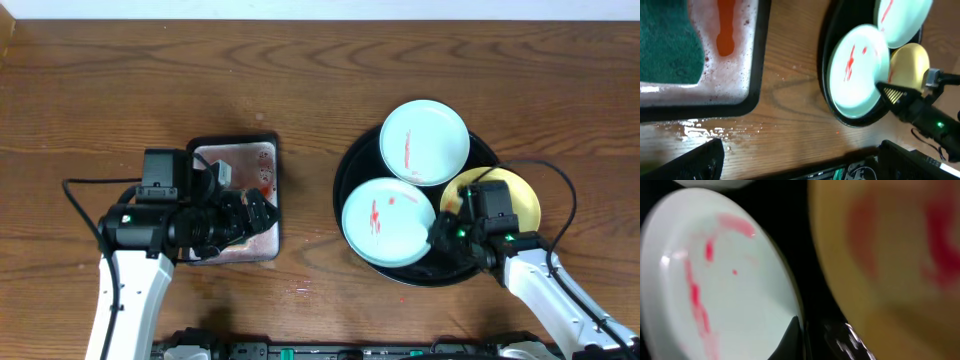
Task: Clean dirty plates on tray and stack at the side
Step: 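Move left gripper to sponge tray and right gripper to pale green plate rim, then grasp the green sponge with the left gripper and lift it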
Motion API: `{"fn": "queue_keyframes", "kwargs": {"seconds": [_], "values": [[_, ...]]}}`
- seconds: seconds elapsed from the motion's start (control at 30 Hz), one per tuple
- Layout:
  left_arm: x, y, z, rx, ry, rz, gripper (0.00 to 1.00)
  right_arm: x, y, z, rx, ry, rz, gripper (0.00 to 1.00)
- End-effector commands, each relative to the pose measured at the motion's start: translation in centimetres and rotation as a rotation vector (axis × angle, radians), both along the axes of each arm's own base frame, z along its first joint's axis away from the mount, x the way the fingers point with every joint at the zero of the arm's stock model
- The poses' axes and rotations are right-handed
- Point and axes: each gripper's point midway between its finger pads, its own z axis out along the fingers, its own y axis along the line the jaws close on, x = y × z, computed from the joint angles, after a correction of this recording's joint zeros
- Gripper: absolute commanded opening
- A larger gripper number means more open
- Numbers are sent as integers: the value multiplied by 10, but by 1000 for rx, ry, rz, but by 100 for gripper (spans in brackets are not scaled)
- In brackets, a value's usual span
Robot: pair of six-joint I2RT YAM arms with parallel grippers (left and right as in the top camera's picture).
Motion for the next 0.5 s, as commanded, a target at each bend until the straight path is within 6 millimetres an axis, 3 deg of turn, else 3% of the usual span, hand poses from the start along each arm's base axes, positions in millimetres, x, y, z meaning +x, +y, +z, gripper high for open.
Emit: {"fn": "queue_keyframes", "kwargs": {"seconds": [0.0, 0.1, 0.27, 0.4, 0.47], "values": [[3, -1, 11, -6, -57, -23, 98, 31, -5, 18, -61, -151, 38, 1], [3, -1, 10, -6, -54, -23, 98, 35, -18, 15, -137, -162, 11, 1], [3, -3, 11, -4, -71, -50, 98, 13, 7, 0, -114, -92, 164, 1], [5, -22, 16, -7, -138, -150, 99, 13, 1, -16, -267, -100, 248, 2], [8, -36, 20, -13, -190, -206, 99, 14, 6, -14, -256, -121, 297, 9]]}}
